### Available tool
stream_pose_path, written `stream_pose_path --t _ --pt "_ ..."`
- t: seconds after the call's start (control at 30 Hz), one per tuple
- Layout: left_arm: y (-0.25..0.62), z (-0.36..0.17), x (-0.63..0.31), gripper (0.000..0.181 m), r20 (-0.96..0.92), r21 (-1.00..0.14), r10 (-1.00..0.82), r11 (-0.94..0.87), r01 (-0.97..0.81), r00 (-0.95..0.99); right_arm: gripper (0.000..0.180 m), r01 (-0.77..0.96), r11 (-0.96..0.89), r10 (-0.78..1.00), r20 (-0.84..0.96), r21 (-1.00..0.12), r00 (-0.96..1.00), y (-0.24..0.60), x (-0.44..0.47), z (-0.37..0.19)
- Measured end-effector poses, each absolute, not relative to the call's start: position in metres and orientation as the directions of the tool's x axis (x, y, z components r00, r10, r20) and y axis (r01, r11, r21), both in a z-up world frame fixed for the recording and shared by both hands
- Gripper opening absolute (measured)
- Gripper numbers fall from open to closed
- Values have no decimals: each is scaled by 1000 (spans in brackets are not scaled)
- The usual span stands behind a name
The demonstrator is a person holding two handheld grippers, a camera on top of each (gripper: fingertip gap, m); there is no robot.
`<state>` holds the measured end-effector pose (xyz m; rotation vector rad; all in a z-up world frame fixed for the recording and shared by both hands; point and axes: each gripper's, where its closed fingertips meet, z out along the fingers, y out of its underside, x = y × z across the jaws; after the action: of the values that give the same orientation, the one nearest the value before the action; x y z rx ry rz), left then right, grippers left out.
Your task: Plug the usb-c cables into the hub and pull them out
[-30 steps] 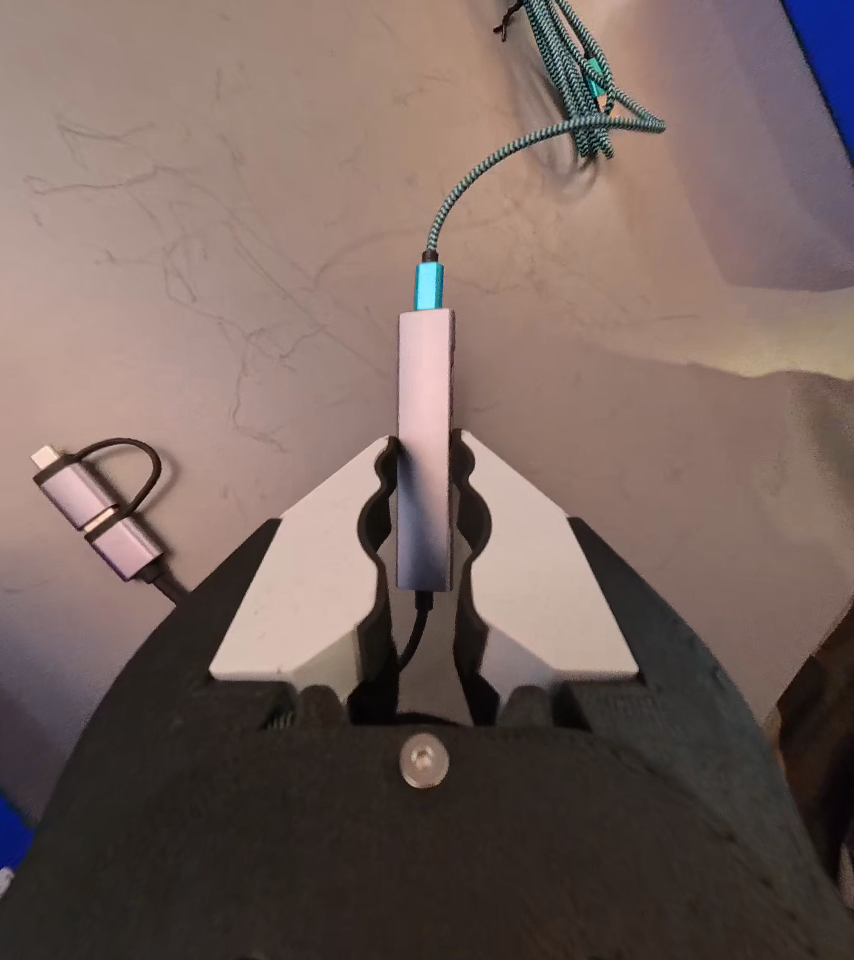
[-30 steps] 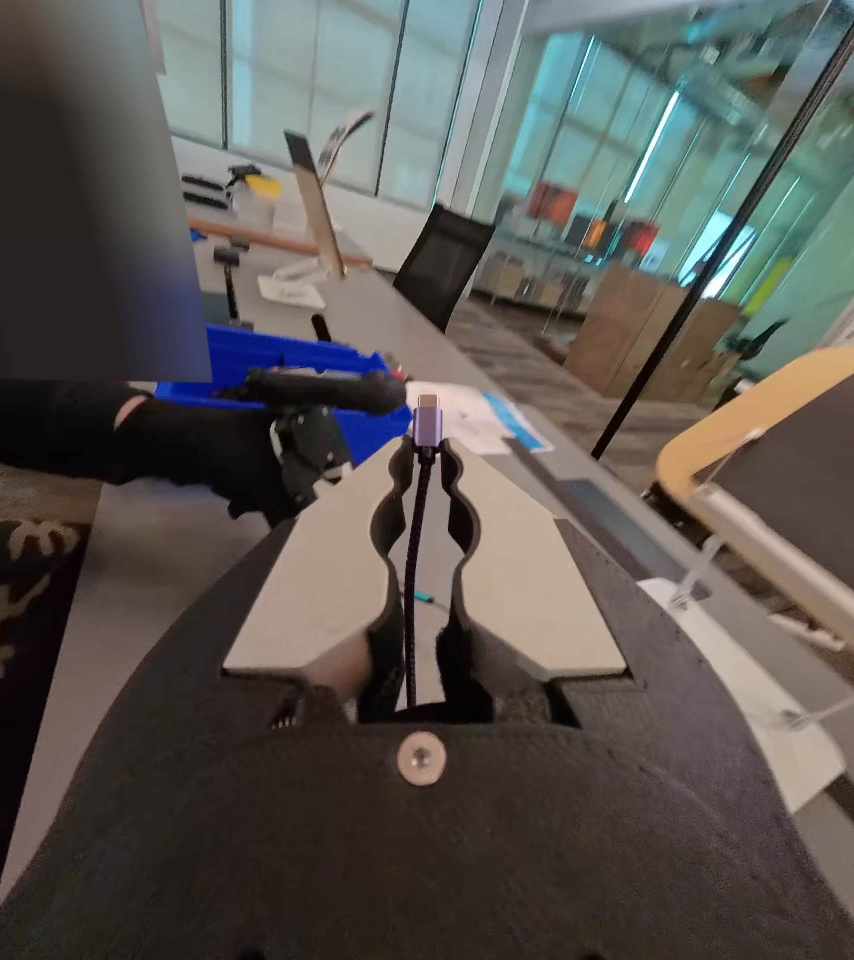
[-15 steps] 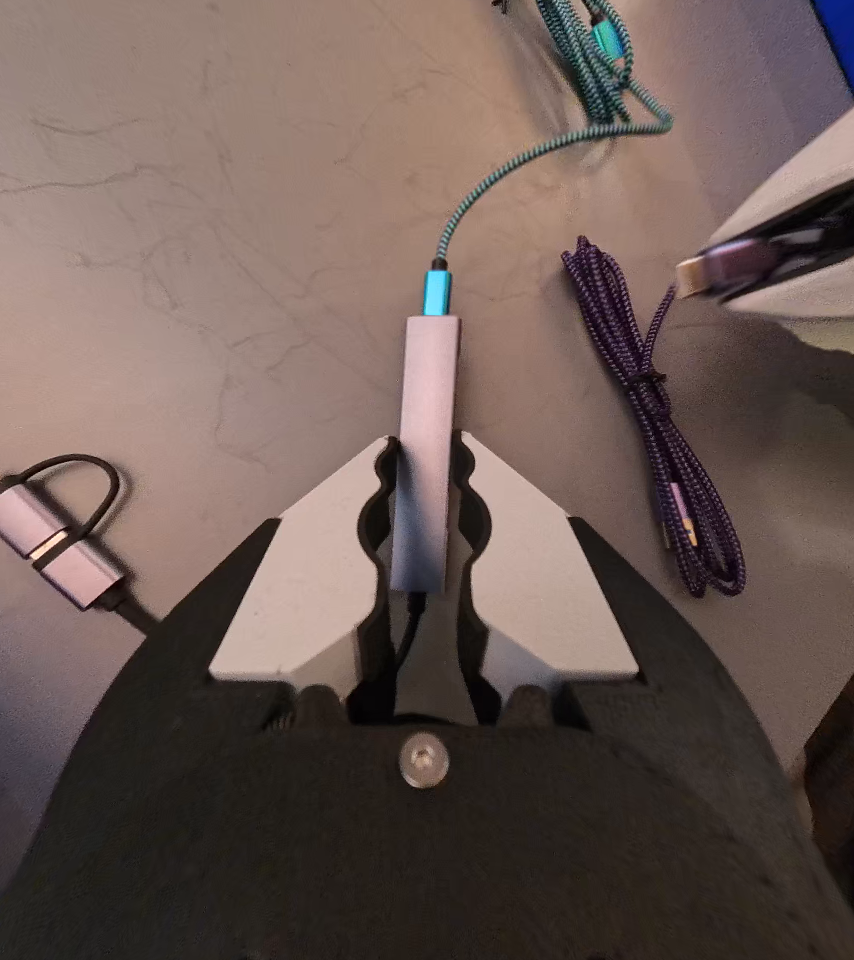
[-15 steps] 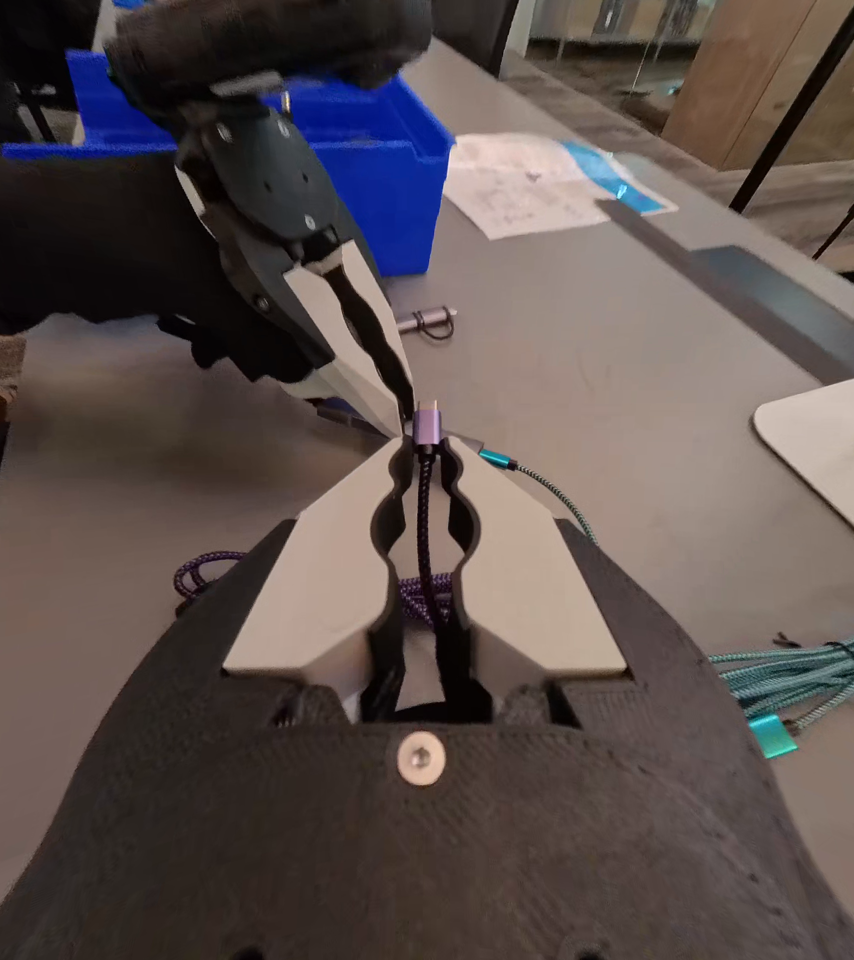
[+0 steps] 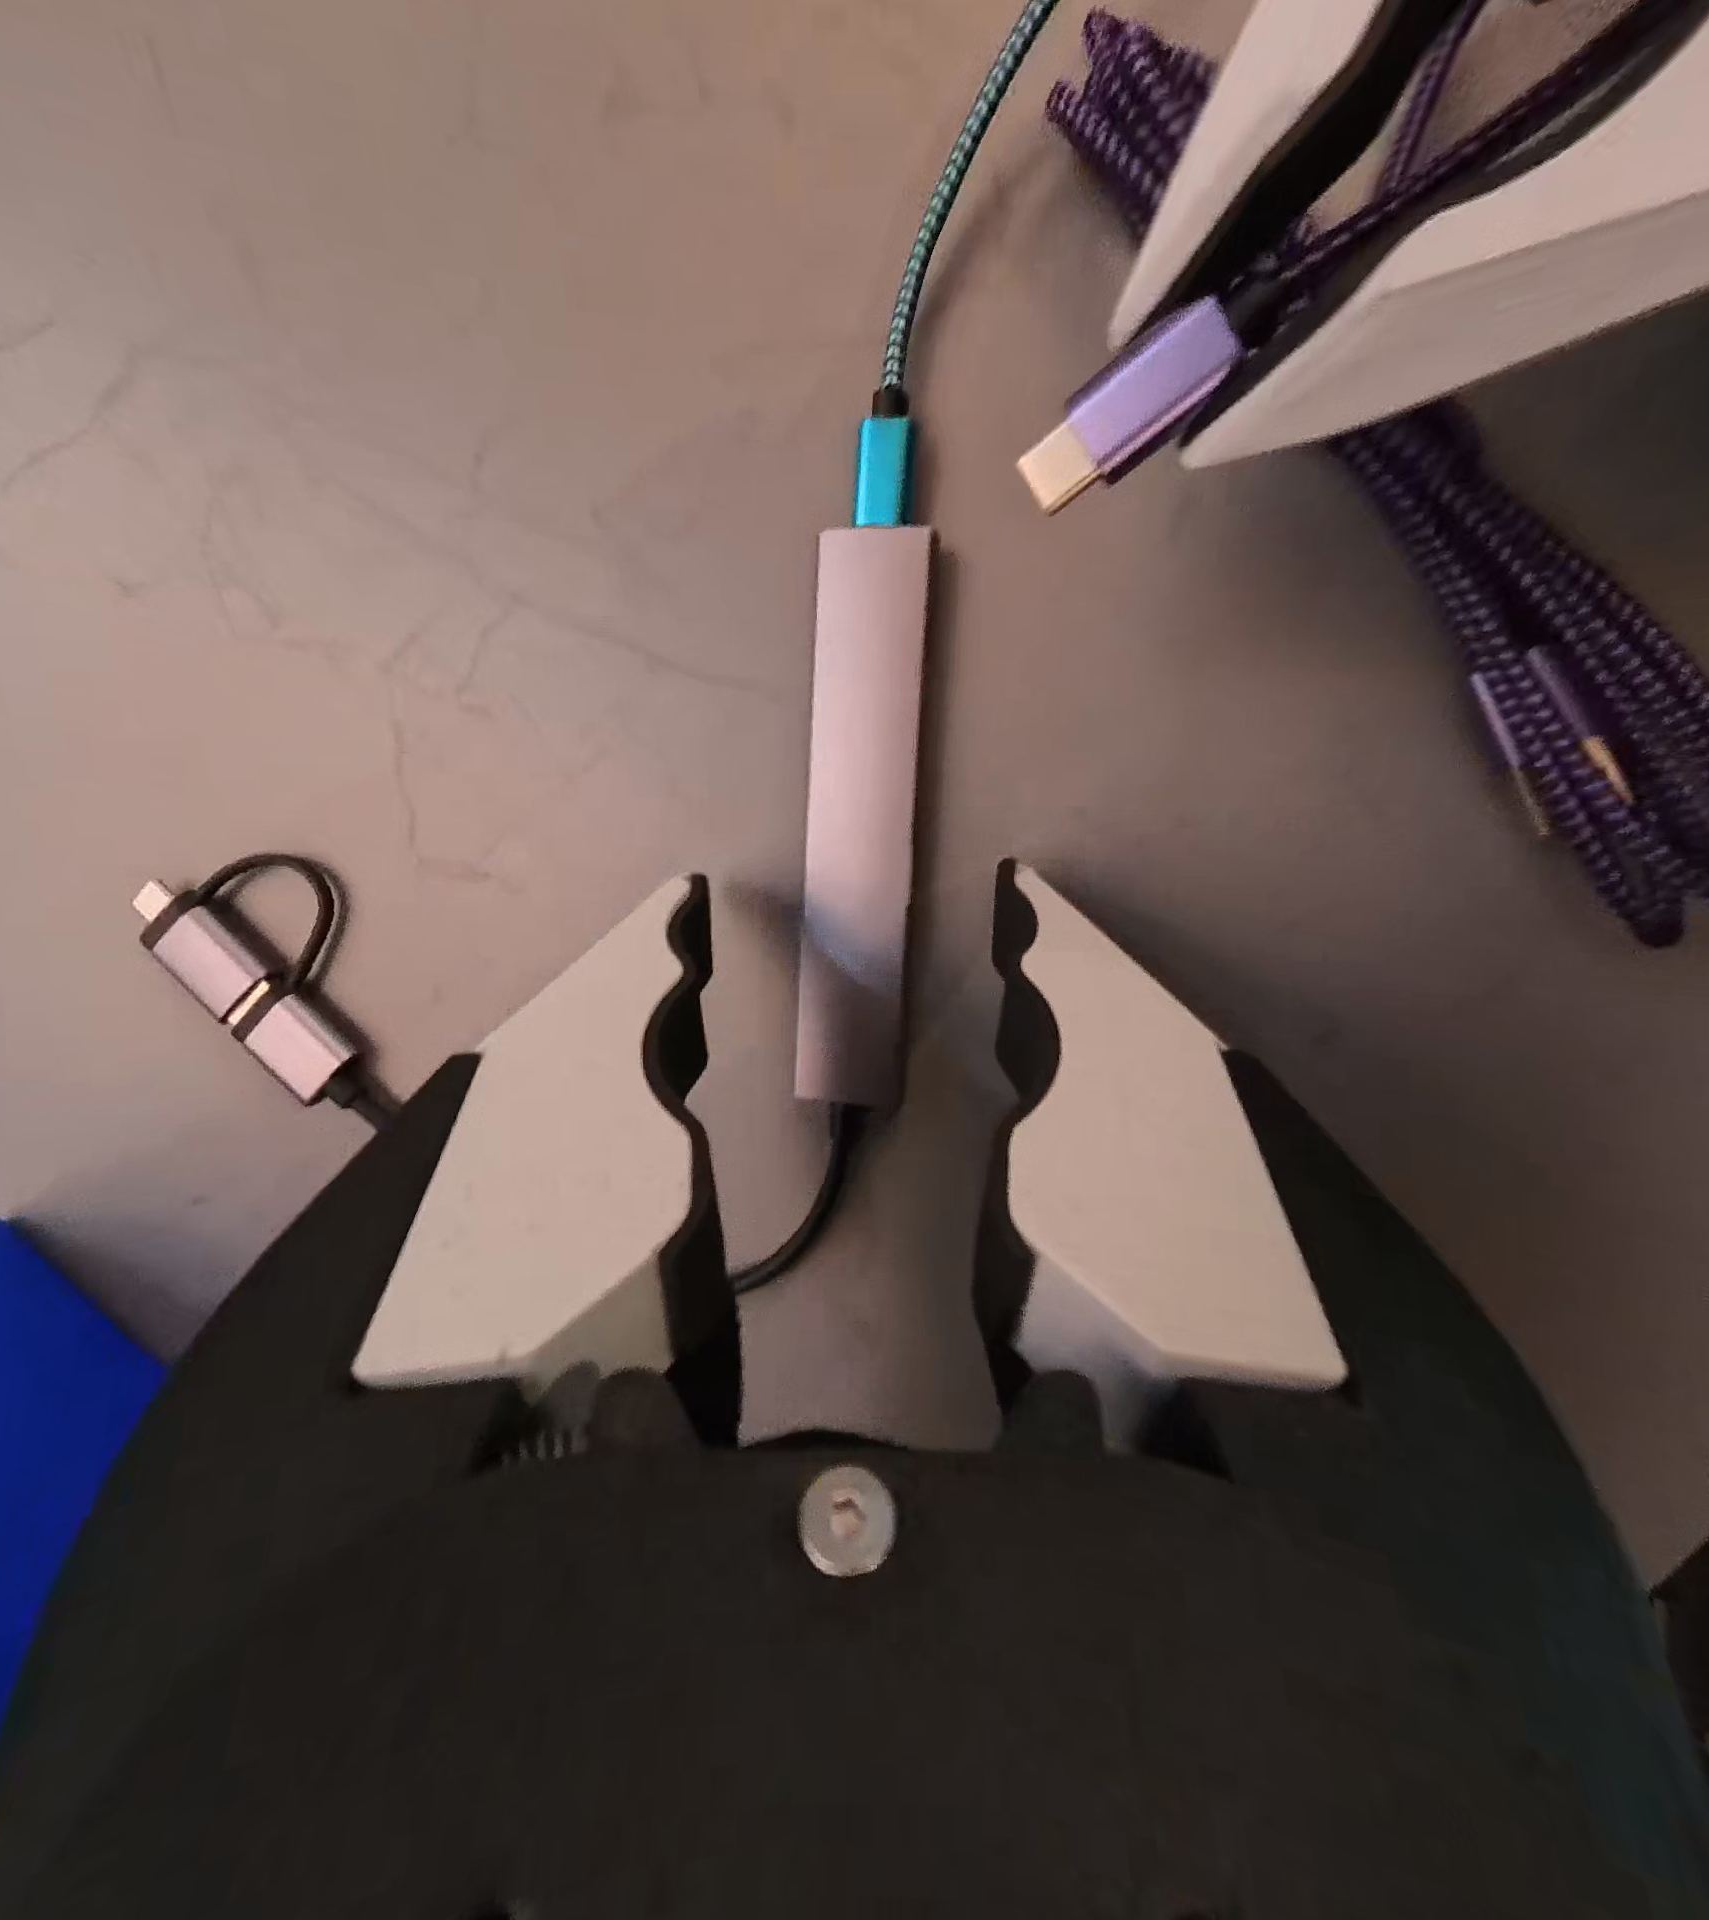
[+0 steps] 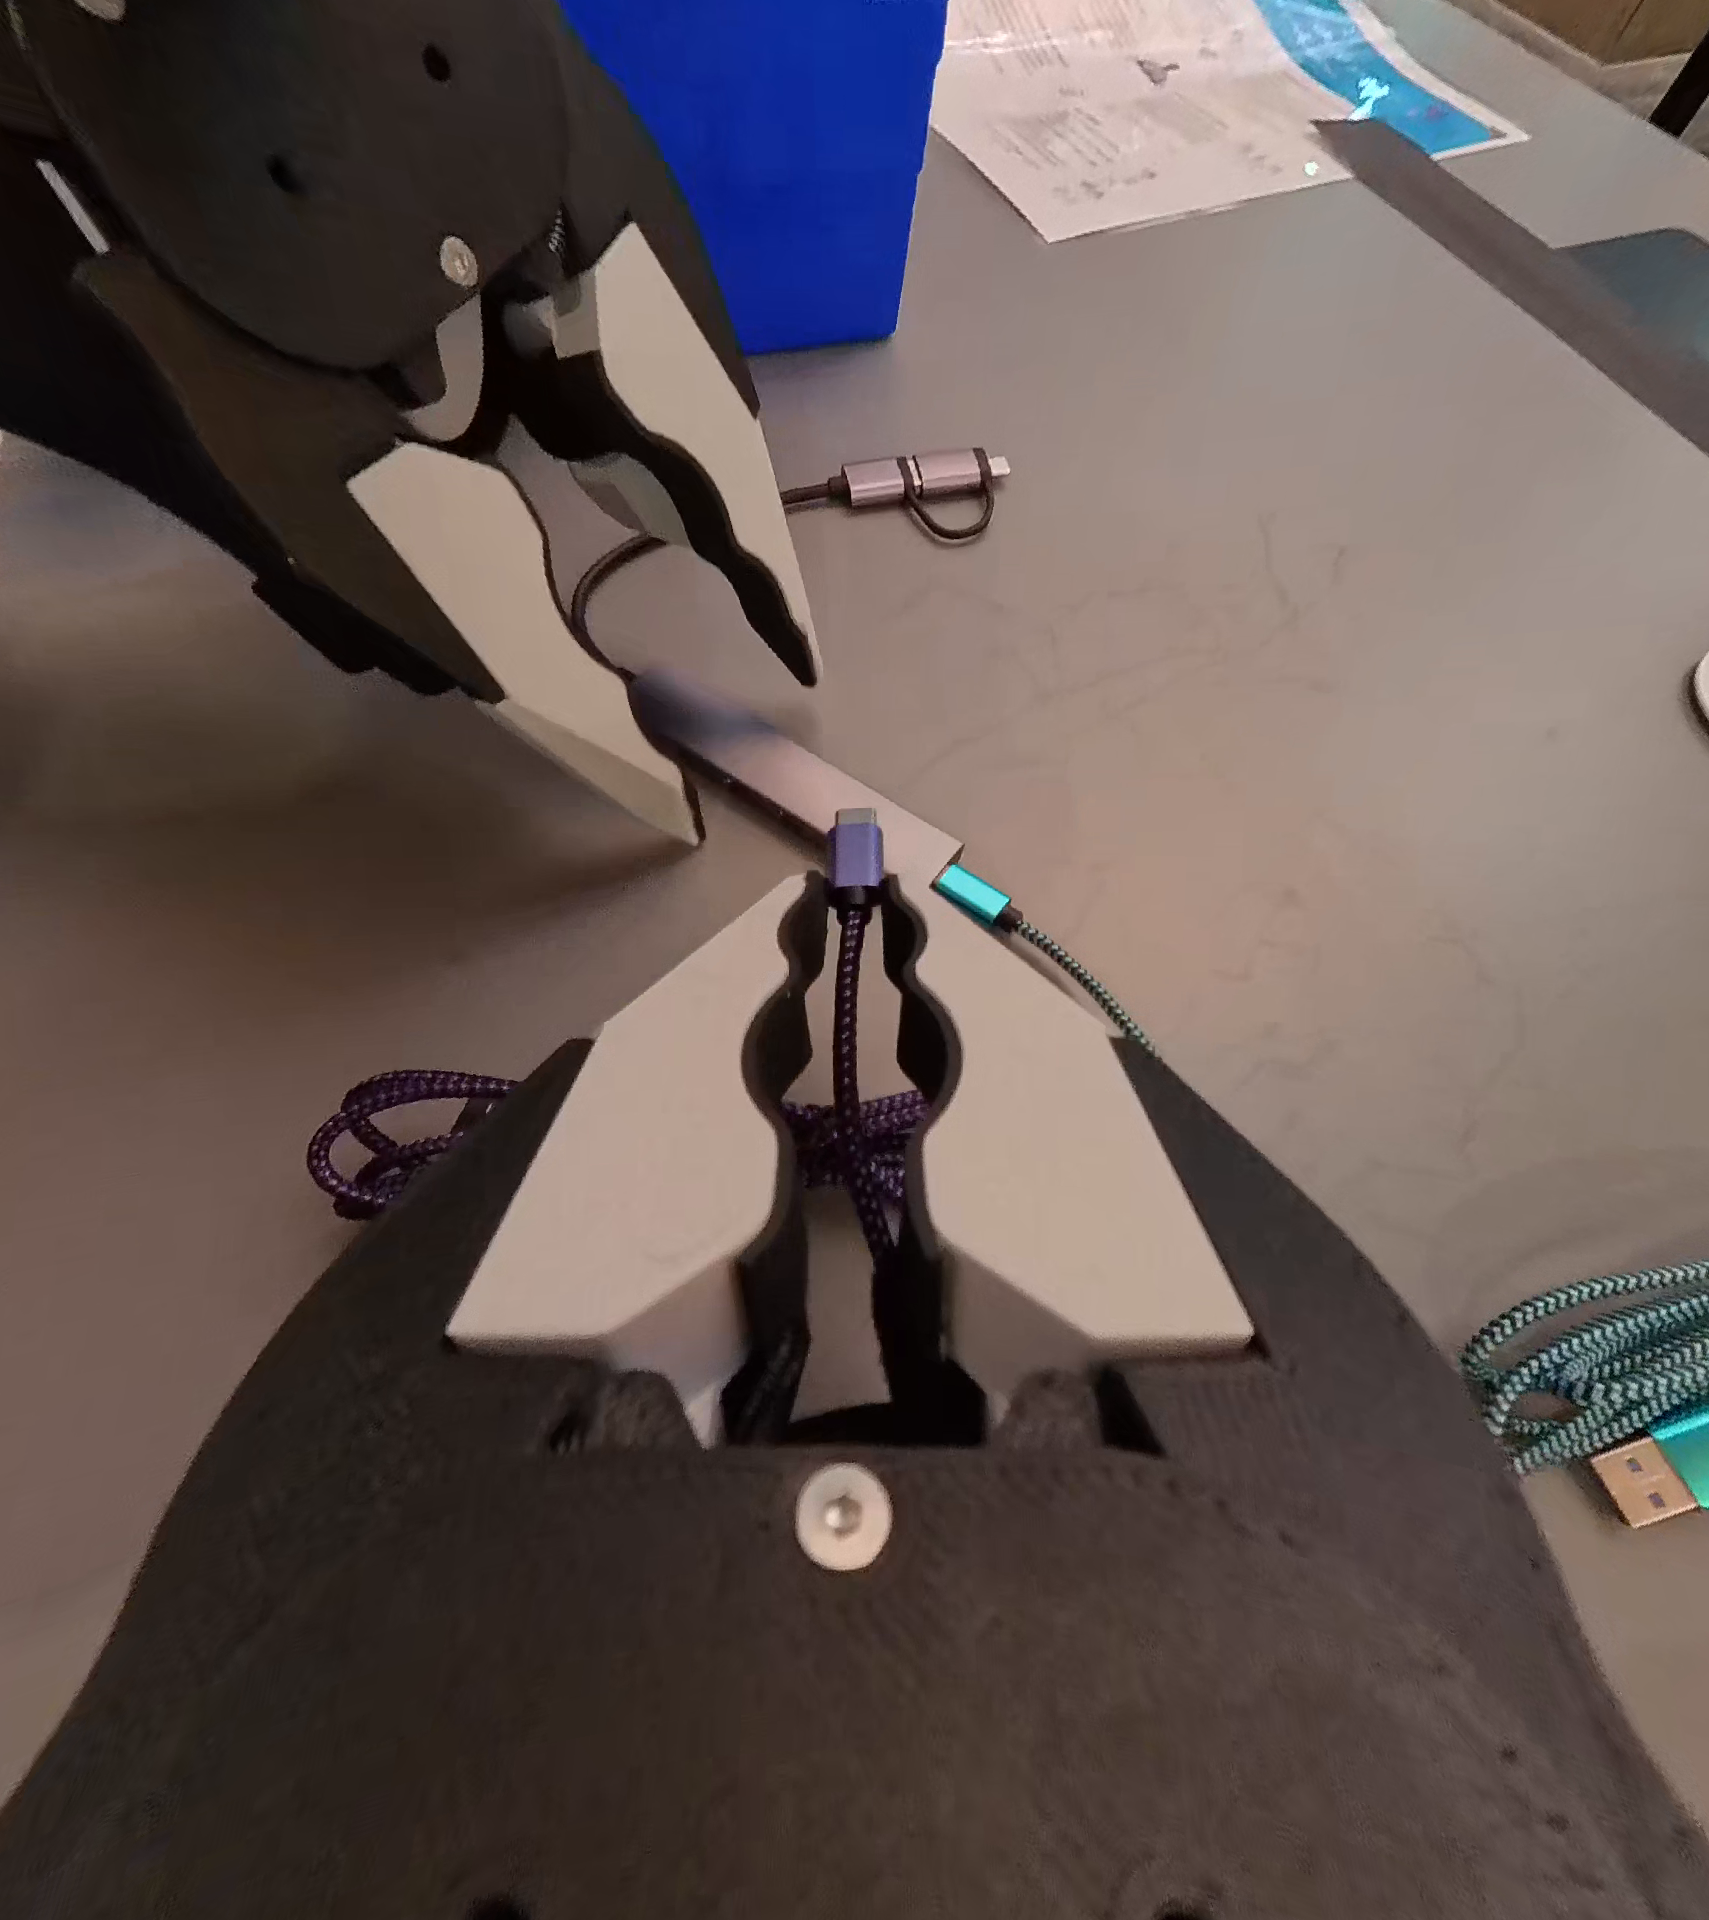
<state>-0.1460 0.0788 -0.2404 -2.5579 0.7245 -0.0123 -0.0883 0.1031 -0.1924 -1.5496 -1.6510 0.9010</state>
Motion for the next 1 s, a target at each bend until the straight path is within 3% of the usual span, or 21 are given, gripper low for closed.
stream_pose_path --t 0.17,0.67,1.0 --pt "76 -243 -138 20 -30 -462 -498 -762 -454 866 9 542 42 999 17 -839 -52 100 -87 -197" --pt "102 -224 -128 19 274 -602 -321 -792 -98 907 9 542 -27 997 19 -840 79 122 -89 -197" --pt "111 -213 -118 19 255 -660 -317 -748 -75 913 9 528 -93 991 -28 -844 129 131 -86 -197"
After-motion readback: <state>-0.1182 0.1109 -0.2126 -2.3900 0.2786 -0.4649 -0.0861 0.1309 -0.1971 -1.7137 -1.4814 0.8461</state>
